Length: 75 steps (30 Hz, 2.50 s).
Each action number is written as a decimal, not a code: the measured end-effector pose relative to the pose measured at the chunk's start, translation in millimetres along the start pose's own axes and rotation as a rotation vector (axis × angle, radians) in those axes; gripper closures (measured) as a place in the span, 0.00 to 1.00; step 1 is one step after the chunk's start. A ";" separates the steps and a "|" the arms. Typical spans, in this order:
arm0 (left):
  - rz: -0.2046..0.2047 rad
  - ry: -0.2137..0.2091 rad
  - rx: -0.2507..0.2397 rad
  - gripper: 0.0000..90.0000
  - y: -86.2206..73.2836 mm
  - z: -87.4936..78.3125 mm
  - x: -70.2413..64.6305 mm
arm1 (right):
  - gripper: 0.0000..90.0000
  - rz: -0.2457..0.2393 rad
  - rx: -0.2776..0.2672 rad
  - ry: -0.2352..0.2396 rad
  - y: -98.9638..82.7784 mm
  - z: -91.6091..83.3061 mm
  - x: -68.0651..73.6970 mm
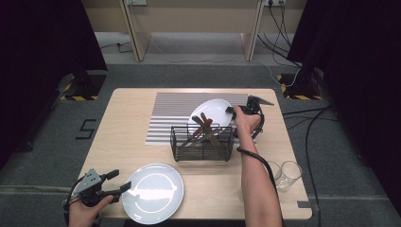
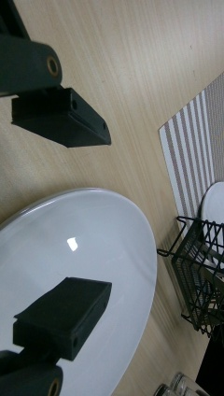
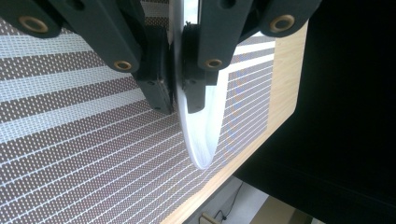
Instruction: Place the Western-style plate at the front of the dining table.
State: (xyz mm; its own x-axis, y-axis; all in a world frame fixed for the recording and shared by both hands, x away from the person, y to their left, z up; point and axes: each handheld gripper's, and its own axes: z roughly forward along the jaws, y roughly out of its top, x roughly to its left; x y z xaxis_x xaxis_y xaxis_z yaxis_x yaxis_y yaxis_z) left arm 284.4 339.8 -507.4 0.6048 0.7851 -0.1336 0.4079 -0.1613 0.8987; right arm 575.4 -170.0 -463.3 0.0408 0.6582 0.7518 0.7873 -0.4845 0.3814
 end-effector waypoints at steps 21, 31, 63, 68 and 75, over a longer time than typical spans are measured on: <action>0.001 0.000 -0.001 0.27 0.0 -0.1 0.1 | 0.93 0.004 0.000 0.013 3.0 3.9 -1.0; 0.001 0.000 0.000 0.27 0.0 -0.2 0.3 | 0.93 0.013 0.008 0.015 1.6 8.7 -4.7; 0.001 0.001 0.002 0.26 -0.1 -0.1 0.2 | 0.72 -0.003 0.059 -0.072 -1.2 15.6 -21.6; 0.001 0.001 0.002 0.26 -0.1 -0.2 0.2 | 0.68 -0.022 0.067 -0.102 -1.4 16.3 -21.3; 0.001 0.001 0.002 0.26 -0.1 -0.2 0.2 | 0.65 -0.036 0.065 -0.126 -1.7 16.6 -21.6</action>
State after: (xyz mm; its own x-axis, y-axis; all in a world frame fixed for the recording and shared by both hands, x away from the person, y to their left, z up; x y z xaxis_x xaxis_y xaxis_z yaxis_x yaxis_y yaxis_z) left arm 284.4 340.0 -507.4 0.6049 0.7853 -0.1321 0.4081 -0.1632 0.8982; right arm 583.5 -173.8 -489.1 0.0858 0.7433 0.6634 0.8275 -0.4240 0.3681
